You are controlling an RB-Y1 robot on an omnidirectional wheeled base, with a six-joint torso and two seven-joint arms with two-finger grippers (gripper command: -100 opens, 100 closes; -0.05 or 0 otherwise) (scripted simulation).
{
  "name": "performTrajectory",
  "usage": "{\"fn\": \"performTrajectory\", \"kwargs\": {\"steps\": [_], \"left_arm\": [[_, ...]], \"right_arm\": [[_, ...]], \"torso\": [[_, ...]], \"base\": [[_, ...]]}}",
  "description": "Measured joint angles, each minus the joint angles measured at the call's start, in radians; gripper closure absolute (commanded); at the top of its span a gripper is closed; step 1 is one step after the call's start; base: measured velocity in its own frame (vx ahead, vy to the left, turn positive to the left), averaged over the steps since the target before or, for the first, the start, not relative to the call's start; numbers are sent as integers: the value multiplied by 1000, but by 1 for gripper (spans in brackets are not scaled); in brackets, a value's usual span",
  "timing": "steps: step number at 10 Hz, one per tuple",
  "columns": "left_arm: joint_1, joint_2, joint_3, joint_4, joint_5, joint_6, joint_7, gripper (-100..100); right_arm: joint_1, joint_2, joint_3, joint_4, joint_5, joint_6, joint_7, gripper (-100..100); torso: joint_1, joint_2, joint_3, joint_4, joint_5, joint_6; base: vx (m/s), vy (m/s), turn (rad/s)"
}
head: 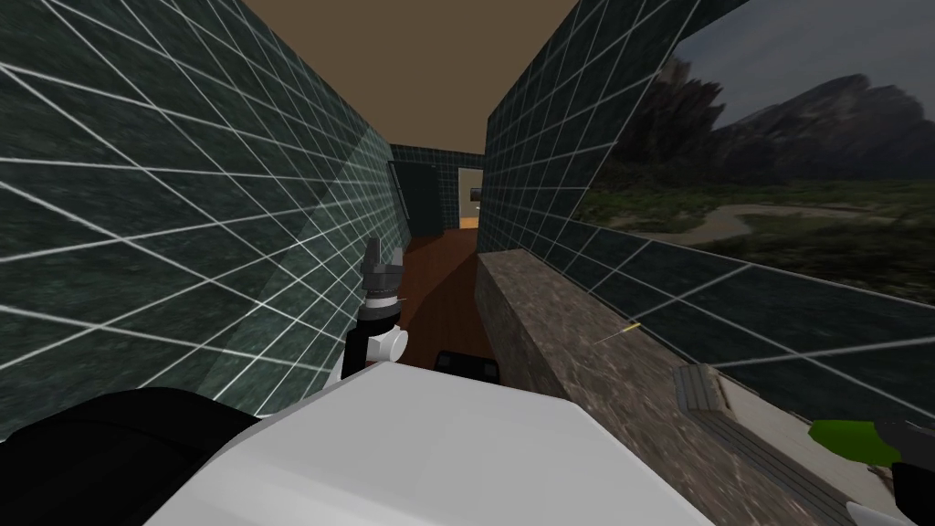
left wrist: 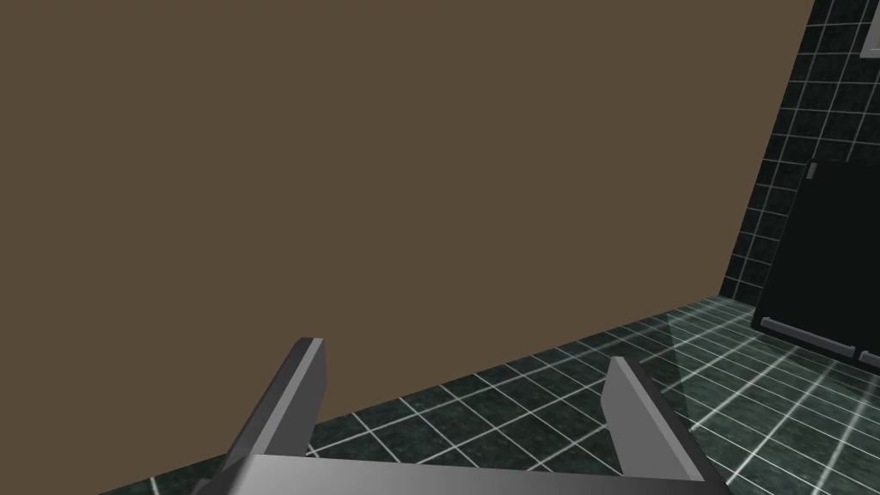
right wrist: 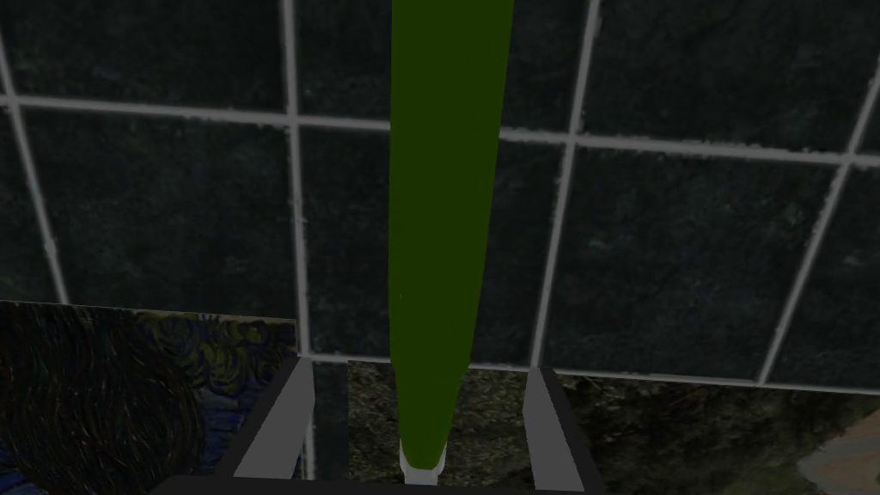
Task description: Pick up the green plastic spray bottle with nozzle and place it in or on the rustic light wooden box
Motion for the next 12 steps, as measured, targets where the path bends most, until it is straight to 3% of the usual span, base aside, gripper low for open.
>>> {"fn": "performTrajectory", "kwargs": {"steps": [3, 4, 5, 12], "left_arm": [[0, 0, 0, 0, 0, 0, 0, 0], [0, 0, 0, 0, 0, 0, 0, 0], [0, 0, 0, 0, 0, 0, 0, 0], [0, 0, 0, 0, 0, 0, 0, 0]], "right_arm": [[0, 0, 0, 0, 0, 0, 0, -100], [0, 0, 0, 0, 0, 0, 0, 0], [0, 0, 0, 0, 0, 0, 0, -100], [79, -124, -34, -15, -142, 62, 6, -100]], "torso": [[2, 3, 2, 1, 1, 0], [3, 4, 2, 1, 1, 0], [3, 4, 2, 1, 1, 0], [4, 4, 3, 1, 1, 0]], "base": [[0, 0, 0], [0, 0, 0], [-9, 13, 19], [-13, 20, 11]]}}
